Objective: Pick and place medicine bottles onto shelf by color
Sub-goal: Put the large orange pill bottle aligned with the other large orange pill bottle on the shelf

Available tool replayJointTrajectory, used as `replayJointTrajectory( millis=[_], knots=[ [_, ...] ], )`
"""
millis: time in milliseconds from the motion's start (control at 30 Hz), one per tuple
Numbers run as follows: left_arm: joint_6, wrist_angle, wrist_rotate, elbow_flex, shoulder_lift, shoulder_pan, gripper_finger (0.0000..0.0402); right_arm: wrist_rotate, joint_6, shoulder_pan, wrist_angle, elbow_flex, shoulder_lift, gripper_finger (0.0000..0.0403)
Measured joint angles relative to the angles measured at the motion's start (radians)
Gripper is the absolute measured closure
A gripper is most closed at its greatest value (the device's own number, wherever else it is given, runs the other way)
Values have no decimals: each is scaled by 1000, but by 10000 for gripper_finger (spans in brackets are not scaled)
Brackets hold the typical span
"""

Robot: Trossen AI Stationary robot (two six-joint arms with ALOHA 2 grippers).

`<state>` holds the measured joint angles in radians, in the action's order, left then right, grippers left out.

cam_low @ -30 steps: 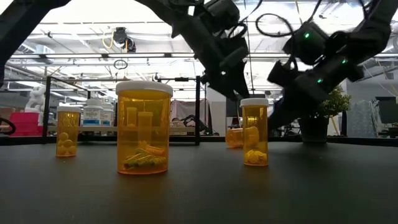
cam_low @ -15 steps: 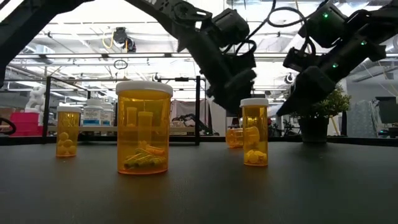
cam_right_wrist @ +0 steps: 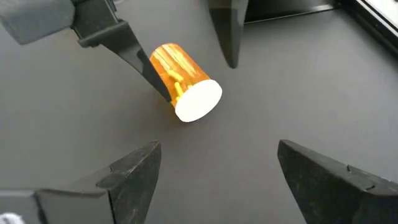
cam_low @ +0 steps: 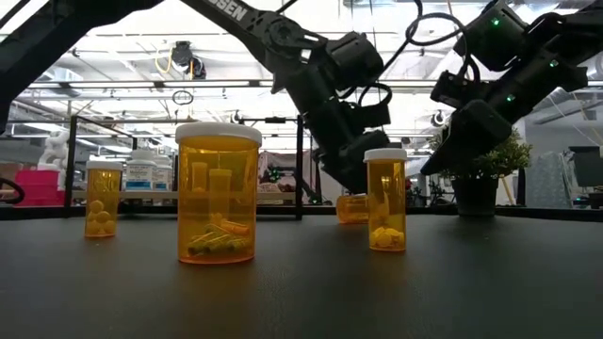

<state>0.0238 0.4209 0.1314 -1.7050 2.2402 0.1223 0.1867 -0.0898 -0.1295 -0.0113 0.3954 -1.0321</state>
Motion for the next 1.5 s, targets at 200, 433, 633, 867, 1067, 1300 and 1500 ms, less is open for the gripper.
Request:
replayJointTrajectory(
  millis=[200,433,633,867,1067,1300,1500],
  knots=[
    [4,5,-19,1,3,0,145,-4,0,0,0,0,0,87],
    [-2,51,-68,1,3,2,175,-4,-3,0,1,0,0,87],
    [12,49,-61,2,3,1,154,-5,-4,0,0,0,0,87],
    [18,53,-61,2,36,3,135,-5,-7,0,-3,1,0,87],
    [19,40,-44,2,37,2,160,-7,-5,0,-10,2,0,87],
    [23,33,-52,2,37,3,216,-8,-4,0,-7,2,0,87],
    [33,60,-53,2,-34,2,204,-8,-4,0,-14,2,0,87]
  ],
)
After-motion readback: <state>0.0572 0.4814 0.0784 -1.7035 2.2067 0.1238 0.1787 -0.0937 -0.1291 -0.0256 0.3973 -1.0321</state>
